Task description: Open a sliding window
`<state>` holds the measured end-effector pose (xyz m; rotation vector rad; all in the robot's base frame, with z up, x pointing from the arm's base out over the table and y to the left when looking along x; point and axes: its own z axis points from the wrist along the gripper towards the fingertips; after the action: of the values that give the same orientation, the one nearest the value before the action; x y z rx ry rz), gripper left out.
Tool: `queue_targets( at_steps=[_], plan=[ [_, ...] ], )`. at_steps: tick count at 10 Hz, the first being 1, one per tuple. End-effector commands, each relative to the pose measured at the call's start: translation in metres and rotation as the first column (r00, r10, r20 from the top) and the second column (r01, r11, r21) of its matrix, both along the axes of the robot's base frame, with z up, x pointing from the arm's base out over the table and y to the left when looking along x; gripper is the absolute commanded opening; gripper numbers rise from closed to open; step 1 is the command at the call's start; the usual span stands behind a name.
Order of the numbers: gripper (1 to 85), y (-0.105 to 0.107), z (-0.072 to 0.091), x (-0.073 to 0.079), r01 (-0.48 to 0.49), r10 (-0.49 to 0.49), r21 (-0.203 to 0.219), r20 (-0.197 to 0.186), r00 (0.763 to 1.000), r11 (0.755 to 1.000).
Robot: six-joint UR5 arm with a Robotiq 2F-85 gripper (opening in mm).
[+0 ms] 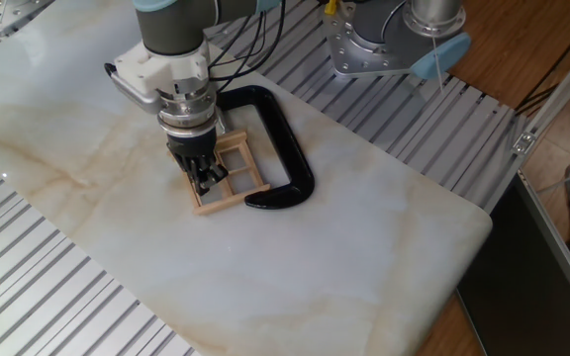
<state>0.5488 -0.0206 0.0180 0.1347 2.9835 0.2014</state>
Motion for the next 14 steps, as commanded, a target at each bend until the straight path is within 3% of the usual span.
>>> queue_targets(
  at_steps=[1, 7, 10, 14],
  plan=[
    [0.7, -0.001, 0.000, -0.003, 0.011, -0.011, 0.008, -0.002, 1.000, 1.000],
    [0.7, -0.002, -0.002, -0.009, 0.017, -0.017, 0.004, -0.004, 1.000, 1.000],
    [0.7, -0.014, -0.004, -0.010, -0.077, 0.078, -0.065, 0.008, 0.997, 0.995],
    [0.7, 0.013, 0.009, -0.010, -0.168, 0.169, -0.063, 0.004, 0.986, 0.984]
  ],
)
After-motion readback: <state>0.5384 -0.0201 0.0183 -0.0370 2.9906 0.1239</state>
